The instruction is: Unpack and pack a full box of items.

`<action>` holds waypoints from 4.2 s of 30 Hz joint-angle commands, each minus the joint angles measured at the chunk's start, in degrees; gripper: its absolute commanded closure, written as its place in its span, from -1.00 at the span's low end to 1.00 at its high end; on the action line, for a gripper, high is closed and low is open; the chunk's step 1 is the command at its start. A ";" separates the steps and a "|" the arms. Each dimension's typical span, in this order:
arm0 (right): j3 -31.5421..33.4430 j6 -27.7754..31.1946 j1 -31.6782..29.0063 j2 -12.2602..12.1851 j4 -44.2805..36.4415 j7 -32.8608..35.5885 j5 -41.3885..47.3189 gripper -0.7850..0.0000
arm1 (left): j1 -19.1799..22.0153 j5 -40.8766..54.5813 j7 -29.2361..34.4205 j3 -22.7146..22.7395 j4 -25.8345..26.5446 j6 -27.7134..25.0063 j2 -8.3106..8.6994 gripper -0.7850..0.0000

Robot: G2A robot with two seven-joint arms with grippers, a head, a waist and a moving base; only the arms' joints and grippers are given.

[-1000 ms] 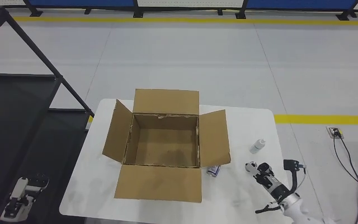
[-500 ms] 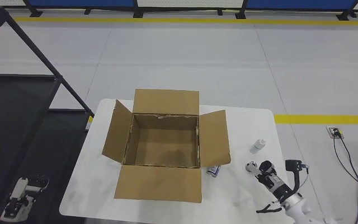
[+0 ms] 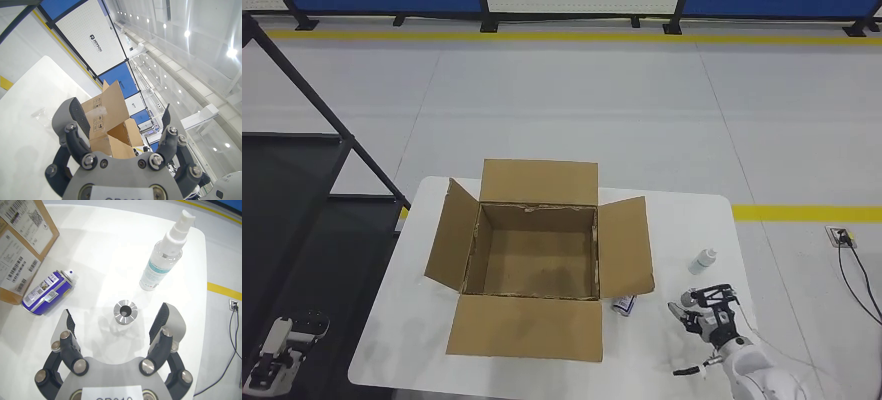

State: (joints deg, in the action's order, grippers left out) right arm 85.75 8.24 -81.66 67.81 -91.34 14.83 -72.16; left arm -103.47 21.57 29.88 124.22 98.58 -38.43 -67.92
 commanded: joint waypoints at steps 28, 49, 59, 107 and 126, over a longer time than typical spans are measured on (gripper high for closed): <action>4.55 -3.92 -6.76 0.32 -23.38 0.22 11.85 1.00 | 0.00 0.00 0.00 0.00 0.00 0.00 0.00 -1.00; -38.40 -20.40 29.54 7.75 -13.57 20.81 3.25 1.00 | 0.00 0.00 0.00 0.00 0.00 0.00 0.00 -1.00; -56.39 -29.33 52.49 20.68 17.54 19.98 15.69 1.00 | 0.00 0.00 0.00 0.00 0.00 0.00 0.00 -1.00; -59.45 -15.03 68.01 44.25 74.19 3.08 28.34 -0.42 | 0.00 0.00 0.00 0.00 0.00 0.00 0.00 -1.00; -35.31 -13.84 27.36 19.73 -1.61 12.80 -2.44 -0.92 | 0.00 0.00 0.00 0.00 0.00 0.00 0.00 -1.00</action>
State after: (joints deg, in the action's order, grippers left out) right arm 46.79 -7.74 -48.01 89.24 -79.39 24.52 -71.39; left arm -103.47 21.57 29.88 124.22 98.58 -38.43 -67.92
